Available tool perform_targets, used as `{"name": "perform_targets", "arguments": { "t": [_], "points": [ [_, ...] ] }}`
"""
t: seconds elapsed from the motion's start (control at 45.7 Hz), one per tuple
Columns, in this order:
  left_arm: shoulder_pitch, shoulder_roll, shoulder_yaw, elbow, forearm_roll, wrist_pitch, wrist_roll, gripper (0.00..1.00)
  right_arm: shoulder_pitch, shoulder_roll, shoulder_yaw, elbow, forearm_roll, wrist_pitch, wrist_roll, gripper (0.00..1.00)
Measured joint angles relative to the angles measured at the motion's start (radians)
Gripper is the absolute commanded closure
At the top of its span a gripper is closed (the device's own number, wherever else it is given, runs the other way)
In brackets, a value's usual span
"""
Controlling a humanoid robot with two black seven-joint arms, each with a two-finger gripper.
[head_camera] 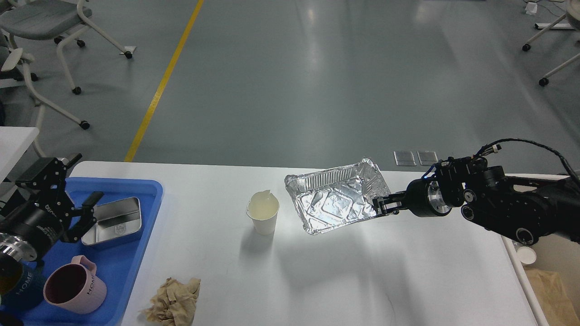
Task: Tidy desktop
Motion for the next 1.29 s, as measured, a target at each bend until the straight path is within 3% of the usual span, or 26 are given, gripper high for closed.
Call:
{"name": "perform_targets", "arguments": {
  "t": [0.175, 0.328, 0.394, 0.591, 0.854, 0.985, 1.095, 1.292],
  "points": [
    [0.007, 0.166, 0.02, -0.007, 0.009, -0.009, -0.02, 0.04, 0.002, 0.012, -0.001, -0.008, 0.002, 0.0, 0.0, 1.0],
    [0.012, 0.369, 0.068, -0.006, 0.053, -0.017, -0.105, 0.04, 0.003, 0.024, -0.011, -0.01, 0.002, 0.0, 0.0, 1.0],
    [0.012, 0.412, 0.081, -0.001, 0.064, -0.018, -0.115, 0.04, 0.003, 0.025, -0.013, -0.014, 0.002, 0.0, 0.0, 1.0],
    [0.012, 0.453, 0.105, 0.035, 0.069, -0.037, -0.121, 0.04, 0.003, 0.027, -0.014, -0.021, 0.004, 0.0, 0.0, 1.0],
    [0.005, 0.451, 0.102, 0.068, 0.07, -0.181, -0.162, 0.06, 0.004, 0.024, -0.015, -0.02, 0.015, 0.0, 0.0, 1.0],
    [0.004, 0.444, 0.102, 0.069, 0.071, -0.162, -0.134, 0.06, 0.005, 0.024, -0.015, -0.02, 0.016, 0.0, -0.001, 1.0],
    [-0.006, 0.432, 0.102, 0.065, 0.096, -0.146, -0.07, 0.06, 0.007, 0.027, -0.015, -0.02, 0.02, 0.0, -0.002, 1.0],
    [-0.135, 0.335, 0.098, 0.064, 0.244, -0.122, 0.164, 0.06, 0.015, 0.057, -0.015, -0.028, 0.03, 0.0, -0.003, 1.0]
  ]
}}
